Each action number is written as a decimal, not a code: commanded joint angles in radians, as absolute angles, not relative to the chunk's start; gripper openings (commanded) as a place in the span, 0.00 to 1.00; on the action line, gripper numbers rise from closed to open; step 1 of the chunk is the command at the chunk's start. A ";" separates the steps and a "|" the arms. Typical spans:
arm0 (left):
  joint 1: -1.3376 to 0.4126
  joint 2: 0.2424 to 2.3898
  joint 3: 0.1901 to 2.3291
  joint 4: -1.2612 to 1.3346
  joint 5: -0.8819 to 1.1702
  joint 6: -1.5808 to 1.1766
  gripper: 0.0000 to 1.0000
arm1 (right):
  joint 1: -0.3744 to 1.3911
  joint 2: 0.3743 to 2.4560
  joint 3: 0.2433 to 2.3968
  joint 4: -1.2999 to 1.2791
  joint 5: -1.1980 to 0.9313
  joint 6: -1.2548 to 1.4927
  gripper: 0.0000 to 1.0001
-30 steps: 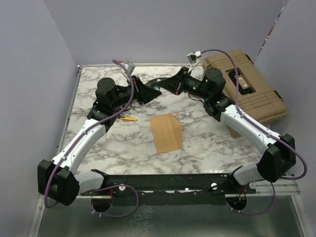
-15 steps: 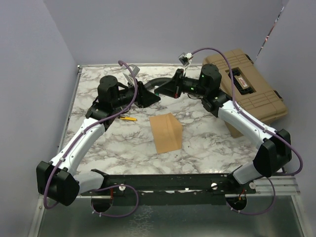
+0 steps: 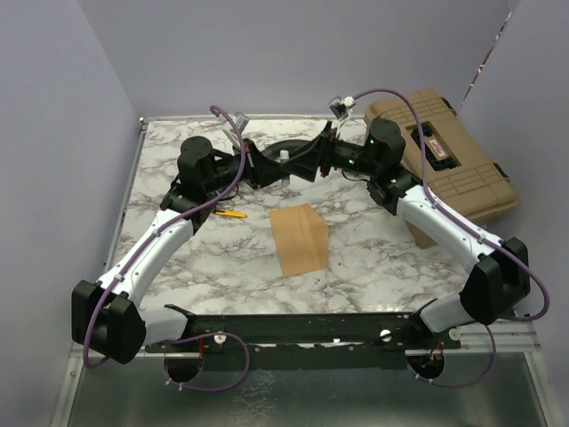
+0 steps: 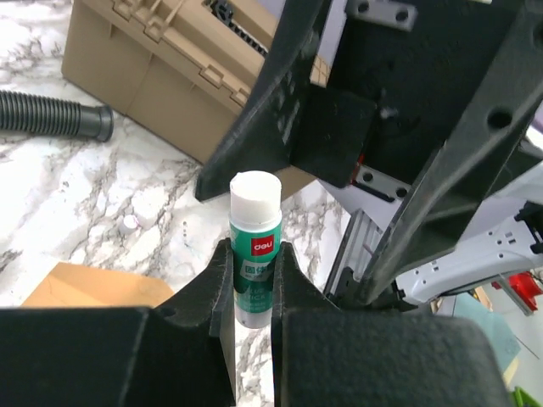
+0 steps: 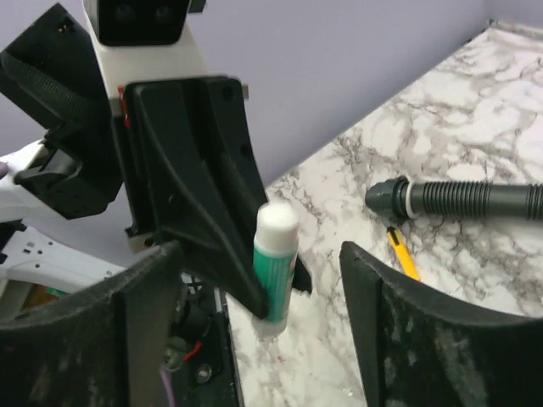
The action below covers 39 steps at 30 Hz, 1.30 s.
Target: Place the letter into the envelope and seal it
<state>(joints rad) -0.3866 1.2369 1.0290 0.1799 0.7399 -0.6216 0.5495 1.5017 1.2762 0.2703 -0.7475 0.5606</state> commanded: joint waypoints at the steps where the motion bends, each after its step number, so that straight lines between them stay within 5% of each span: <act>1: -0.381 1.238 1.038 0.290 0.699 -0.658 0.00 | 0.559 1.381 1.158 0.405 -0.628 0.609 0.84; 10: -0.380 1.242 1.093 0.430 0.604 -0.775 0.00 | 0.560 1.311 1.029 0.606 -0.541 0.805 0.88; 19: -0.381 1.224 1.072 0.562 0.456 -0.950 0.00 | 0.559 1.418 1.127 0.682 -0.555 0.930 0.64; 32: -0.386 1.249 1.068 0.568 0.331 -1.188 0.00 | 0.570 1.490 1.319 0.431 -0.484 0.688 0.50; 39: -0.393 1.246 1.080 0.568 0.332 -1.169 0.00 | 0.574 1.522 1.347 0.471 -0.573 0.798 0.37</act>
